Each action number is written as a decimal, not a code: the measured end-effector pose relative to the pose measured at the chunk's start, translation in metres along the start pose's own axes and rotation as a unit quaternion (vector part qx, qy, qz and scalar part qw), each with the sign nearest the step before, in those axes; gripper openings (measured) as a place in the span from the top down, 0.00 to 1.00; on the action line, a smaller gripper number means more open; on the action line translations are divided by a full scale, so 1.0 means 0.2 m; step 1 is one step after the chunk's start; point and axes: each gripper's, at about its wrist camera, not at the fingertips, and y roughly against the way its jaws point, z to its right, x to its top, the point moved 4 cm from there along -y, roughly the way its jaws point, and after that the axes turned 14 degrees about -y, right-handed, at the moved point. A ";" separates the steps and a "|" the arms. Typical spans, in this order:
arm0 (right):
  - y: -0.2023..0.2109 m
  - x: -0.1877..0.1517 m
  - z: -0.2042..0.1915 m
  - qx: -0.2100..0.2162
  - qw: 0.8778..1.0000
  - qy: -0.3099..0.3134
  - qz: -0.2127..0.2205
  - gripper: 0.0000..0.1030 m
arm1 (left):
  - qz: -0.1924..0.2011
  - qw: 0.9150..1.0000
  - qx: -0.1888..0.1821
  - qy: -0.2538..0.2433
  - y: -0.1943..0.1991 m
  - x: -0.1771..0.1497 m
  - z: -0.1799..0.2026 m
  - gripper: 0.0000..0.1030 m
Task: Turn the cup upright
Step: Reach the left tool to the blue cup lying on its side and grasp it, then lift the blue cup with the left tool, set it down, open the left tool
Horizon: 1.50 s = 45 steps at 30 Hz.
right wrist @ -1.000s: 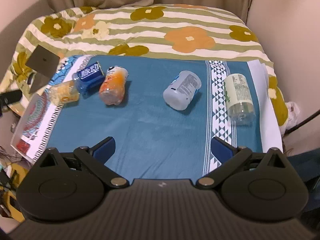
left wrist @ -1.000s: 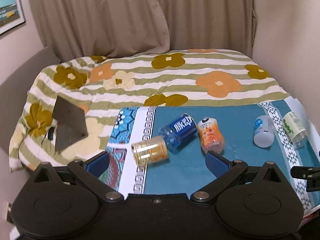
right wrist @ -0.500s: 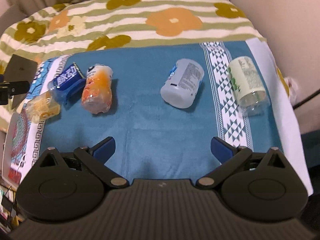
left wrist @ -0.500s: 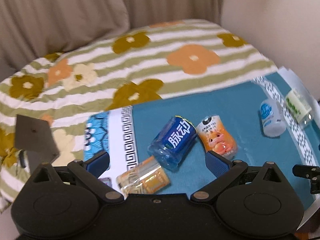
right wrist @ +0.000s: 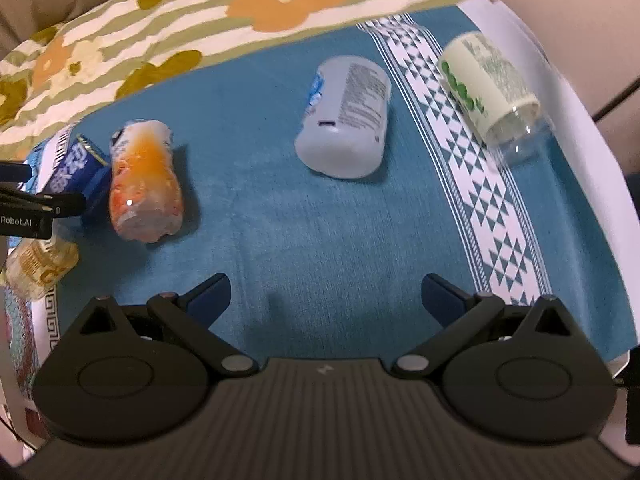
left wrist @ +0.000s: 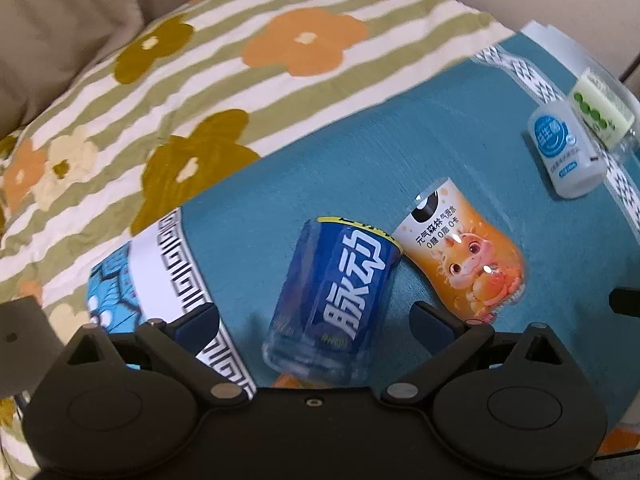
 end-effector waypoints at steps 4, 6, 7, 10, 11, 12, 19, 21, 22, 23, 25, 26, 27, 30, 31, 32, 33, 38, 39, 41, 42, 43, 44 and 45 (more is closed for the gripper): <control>-0.04 0.00 0.00 -0.011 1.000 -0.015 -0.007 0.00 | -0.007 1.000 -0.018 -0.013 -0.07 0.02 0.01 0.07; -0.06 0.00 0.00 -0.012 1.000 -0.021 -0.010 0.00 | -0.011 0.999 -0.026 -0.016 -0.10 0.02 0.01 0.10; -0.06 0.00 0.01 -0.013 1.000 -0.024 -0.011 0.00 | -0.012 0.999 -0.028 -0.018 -0.11 0.02 0.02 0.12; -0.08 0.00 0.01 -0.014 0.999 -0.027 -0.014 0.00 | -0.020 0.999 -0.029 -0.018 -0.13 0.02 0.02 0.28; -0.08 0.00 0.00 -0.014 0.999 -0.026 -0.015 0.00 | -0.020 0.999 -0.029 -0.015 -0.14 0.02 0.02 0.29; -0.09 0.00 0.00 -0.014 0.999 -0.026 -0.016 0.00 | -0.017 0.999 -0.030 -0.013 -0.13 0.02 0.01 0.29; -0.08 0.01 0.00 -0.006 1.000 -0.020 -0.017 0.00 | -0.006 1.000 -0.019 0.003 -0.09 0.02 0.00 0.29; -0.06 0.01 0.00 -0.002 1.000 -0.017 -0.014 0.00 | 0.002 1.000 -0.013 0.011 -0.05 0.03 0.00 0.29; -0.05 0.01 0.01 0.000 1.000 -0.016 -0.013 0.00 | 0.006 1.000 -0.010 0.017 -0.02 0.03 0.00 0.29; -0.04 0.02 0.01 0.002 1.000 -0.015 -0.011 0.00 | 0.010 1.000 -0.007 0.022 0.00 0.04 0.00 0.29; -0.02 0.03 0.02 0.008 1.000 -0.013 -0.008 0.00 | 0.018 0.999 -0.001 0.035 0.06 0.04 0.00 0.29; 0.00 0.03 0.03 0.011 1.000 -0.011 -0.006 0.00 | 0.021 0.999 0.002 0.041 0.08 0.04 0.01 0.29; 0.02 0.04 0.03 0.014 1.000 -0.009 -0.003 0.00 | 0.025 0.999 0.006 0.048 0.11 0.04 0.02 0.29; 0.07 0.06 0.06 0.021 1.000 0.002 0.005 0.00 | 0.035 0.997 0.013 0.071 0.20 0.04 0.05 0.29; 0.08 0.06 0.08 0.024 1.000 0.006 0.008 0.00 | 0.038 0.996 0.015 0.079 0.23 0.03 0.06 0.29; 0.10 0.06 0.09 0.026 1.000 0.010 0.009 0.00 | 0.041 0.995 0.016 0.088 0.26 0.03 0.08 0.29; 0.12 0.07 0.10 0.029 0.999 0.014 0.012 0.00 | 0.044 0.994 0.017 0.096 0.28 0.02 0.11 0.29; 0.19 0.07 0.19 0.044 0.998 0.038 0.019 0.00 | 0.055 0.989 0.022 0.138 0.40 -0.01 0.26 0.29; 0.21 0.07 0.22 0.048 0.998 0.042 0.020 0.00 | 0.057 0.987 0.022 0.148 0.42 -0.02 0.30 0.29; 0.24 0.07 0.26 0.056 0.997 0.052 0.021 0.00 | 0.058 0.984 0.021 0.168 0.45 -0.04 0.38 0.29; 0.25 0.07 0.28 0.060 0.996 0.058 0.022 0.00 | 0.058 0.982 0.021 0.180 0.46 -0.05 0.42 0.29; 0.26 0.07 0.30 0.063 0.996 0.065 0.023 0.00 | 0.058 0.980 0.020 0.191 0.47 -0.06 0.46 0.29; 0.27 0.07 0.32 0.065 0.995 0.071 0.025 0.00 | 0.057 0.978 0.019 0.201 0.47 -0.07 0.50 0.29; 0.27 0.07 0.34 0.067 0.994 0.079 0.025 0.00 | 0.055 0.975 0.019 0.212 0.47 -0.08 0.54 0.29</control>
